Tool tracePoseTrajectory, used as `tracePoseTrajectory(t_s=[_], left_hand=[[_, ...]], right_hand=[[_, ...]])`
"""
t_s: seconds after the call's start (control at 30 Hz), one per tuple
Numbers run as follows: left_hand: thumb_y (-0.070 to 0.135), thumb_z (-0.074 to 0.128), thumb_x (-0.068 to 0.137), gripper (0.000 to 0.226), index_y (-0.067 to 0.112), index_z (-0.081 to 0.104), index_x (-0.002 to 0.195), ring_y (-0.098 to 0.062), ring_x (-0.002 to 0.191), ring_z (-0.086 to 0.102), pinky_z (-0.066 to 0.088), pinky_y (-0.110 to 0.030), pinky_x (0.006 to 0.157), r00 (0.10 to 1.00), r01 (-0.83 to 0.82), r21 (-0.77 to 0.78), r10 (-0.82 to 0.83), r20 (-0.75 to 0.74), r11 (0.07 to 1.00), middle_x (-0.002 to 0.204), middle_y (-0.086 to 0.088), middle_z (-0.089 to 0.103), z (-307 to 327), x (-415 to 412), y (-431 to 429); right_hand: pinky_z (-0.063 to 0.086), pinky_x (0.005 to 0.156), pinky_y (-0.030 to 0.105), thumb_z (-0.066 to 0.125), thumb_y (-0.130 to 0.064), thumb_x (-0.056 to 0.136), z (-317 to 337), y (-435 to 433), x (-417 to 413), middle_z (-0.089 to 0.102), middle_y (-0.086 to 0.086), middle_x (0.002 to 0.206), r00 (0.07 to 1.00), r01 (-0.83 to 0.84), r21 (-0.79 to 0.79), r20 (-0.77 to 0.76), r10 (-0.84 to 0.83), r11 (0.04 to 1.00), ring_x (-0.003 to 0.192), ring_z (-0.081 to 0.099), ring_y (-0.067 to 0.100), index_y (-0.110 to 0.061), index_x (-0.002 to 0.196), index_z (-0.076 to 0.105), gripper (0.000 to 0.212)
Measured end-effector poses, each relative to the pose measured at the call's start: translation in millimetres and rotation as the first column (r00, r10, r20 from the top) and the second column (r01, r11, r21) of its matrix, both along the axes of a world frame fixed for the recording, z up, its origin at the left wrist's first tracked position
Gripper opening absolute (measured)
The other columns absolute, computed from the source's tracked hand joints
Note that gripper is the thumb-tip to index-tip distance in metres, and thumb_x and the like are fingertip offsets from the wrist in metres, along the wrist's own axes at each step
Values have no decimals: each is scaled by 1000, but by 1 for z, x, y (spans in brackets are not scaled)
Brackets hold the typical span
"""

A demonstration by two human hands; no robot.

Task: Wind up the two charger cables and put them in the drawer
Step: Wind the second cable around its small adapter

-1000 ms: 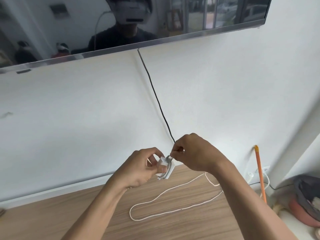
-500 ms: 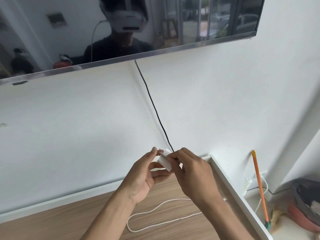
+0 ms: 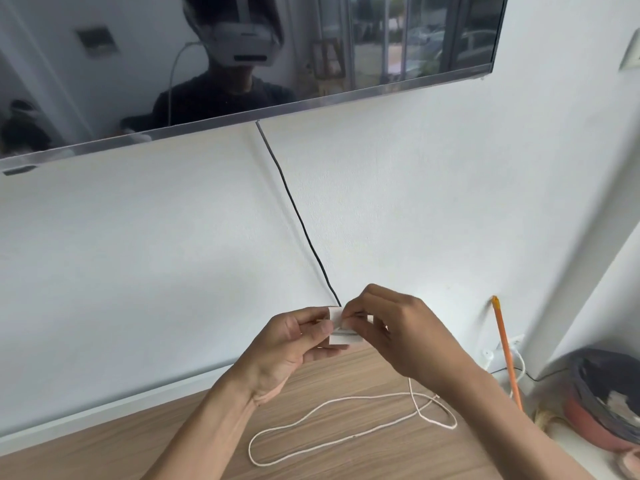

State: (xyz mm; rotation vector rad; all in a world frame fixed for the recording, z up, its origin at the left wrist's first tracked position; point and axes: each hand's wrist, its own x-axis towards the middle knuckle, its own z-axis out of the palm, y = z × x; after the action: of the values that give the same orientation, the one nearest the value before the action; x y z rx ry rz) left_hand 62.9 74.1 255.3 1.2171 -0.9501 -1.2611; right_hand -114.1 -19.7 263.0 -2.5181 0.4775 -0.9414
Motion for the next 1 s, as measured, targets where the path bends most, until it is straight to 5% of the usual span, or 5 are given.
tracePoseTrajectory(t_s=[0.27,0.43,0.67,0.83,1.0], left_hand=[[14,63,87,35,0,64,119,-32,94,58,55,-40,89,990,-19,-106,34,134,994,100,-31,61,7,-4,2],[20,64,88,30,9,66,116,-26,108,66,55,-35,89,940,31,-91,1,342,995,110,-9,72,10,-3,6],[23,66,84,39,1,62,115,-39,111,63,53,-42,93,979,60,-53,-49,197,997,114,-26,66,13,5,15],[15,65,83,33,2,62,114,-42,105,65,54,-49,90,1000,-25,-158,25,-1,987,111,-28,67,20,3,19],[11,56,85,35,-7,58,115,-38,100,68,56,-43,85,988,-106,-178,83,-134,978,110,-25,68,28,-4,14]], right_hand=[[45,57,26,64,-24,90,15,-11,-2,56,-14,89,998,-65,66,-17,67,996,61,54,13,-29,92,66,5],[46,60,27,66,-20,86,32,-21,4,54,-20,83,980,-91,5,-175,90,996,64,53,8,-29,87,68,10],[50,67,40,75,-24,79,54,-28,19,66,-7,77,953,-174,212,-211,219,962,70,62,17,-27,76,71,6],[43,60,13,68,-17,86,33,-34,25,71,-5,76,975,-209,523,45,218,827,63,58,0,-23,83,75,10],[50,73,21,49,20,81,-1,-16,39,75,-11,85,932,-329,557,320,168,762,83,68,7,-21,91,76,50]])
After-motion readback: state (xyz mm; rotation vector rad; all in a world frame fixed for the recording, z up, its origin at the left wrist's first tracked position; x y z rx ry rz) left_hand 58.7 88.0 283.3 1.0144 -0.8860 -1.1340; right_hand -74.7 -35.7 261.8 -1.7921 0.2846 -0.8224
